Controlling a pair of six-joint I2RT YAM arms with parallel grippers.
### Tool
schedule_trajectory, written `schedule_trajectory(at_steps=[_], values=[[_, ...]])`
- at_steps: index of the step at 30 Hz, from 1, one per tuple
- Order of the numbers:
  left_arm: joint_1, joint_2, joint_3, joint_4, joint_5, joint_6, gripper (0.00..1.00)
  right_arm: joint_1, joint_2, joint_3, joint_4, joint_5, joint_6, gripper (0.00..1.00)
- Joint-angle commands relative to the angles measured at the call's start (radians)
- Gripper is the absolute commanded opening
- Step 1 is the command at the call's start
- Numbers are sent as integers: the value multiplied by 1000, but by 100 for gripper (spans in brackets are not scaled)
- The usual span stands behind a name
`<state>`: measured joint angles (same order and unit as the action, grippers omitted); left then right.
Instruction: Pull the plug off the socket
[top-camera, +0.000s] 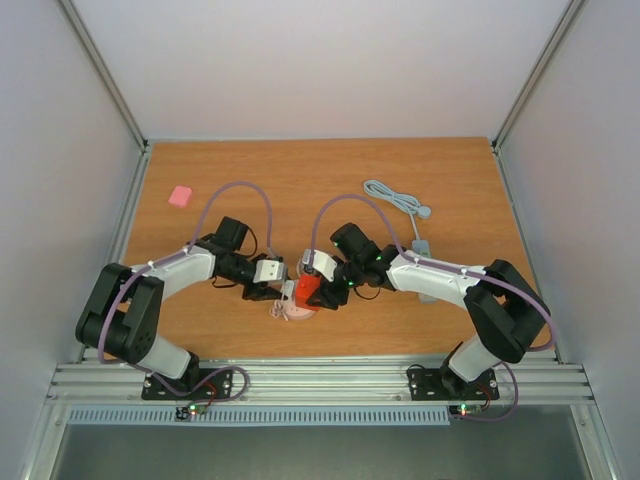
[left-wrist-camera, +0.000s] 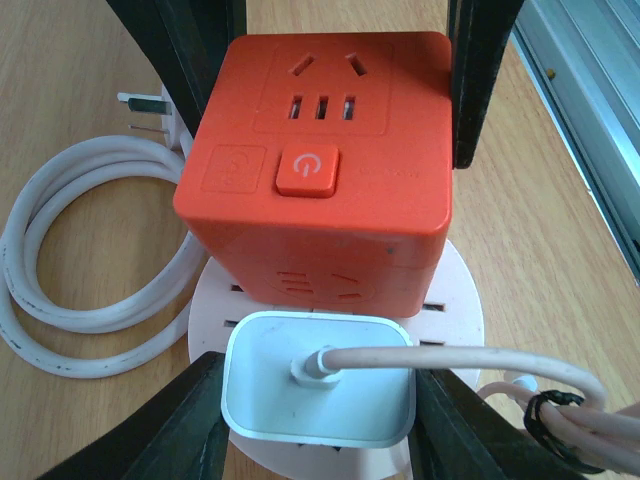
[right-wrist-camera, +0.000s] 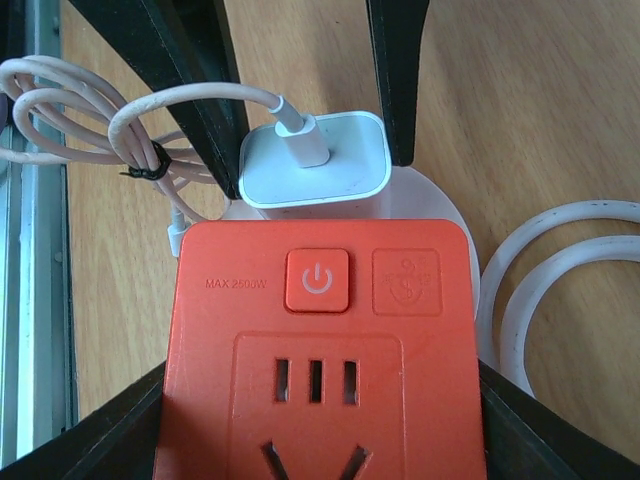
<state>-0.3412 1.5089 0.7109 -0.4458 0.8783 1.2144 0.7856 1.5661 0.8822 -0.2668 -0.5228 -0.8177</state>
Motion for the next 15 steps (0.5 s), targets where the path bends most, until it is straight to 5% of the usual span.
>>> schedule_trajectory(at_steps=[1,15], values=[[-10,50,-38,11,-217,-14,31,-1,-51,51,66,-97,31,25],[-10,100,-2,43,-265,-119,30,7,-118,-2,115,-51,-35,24]])
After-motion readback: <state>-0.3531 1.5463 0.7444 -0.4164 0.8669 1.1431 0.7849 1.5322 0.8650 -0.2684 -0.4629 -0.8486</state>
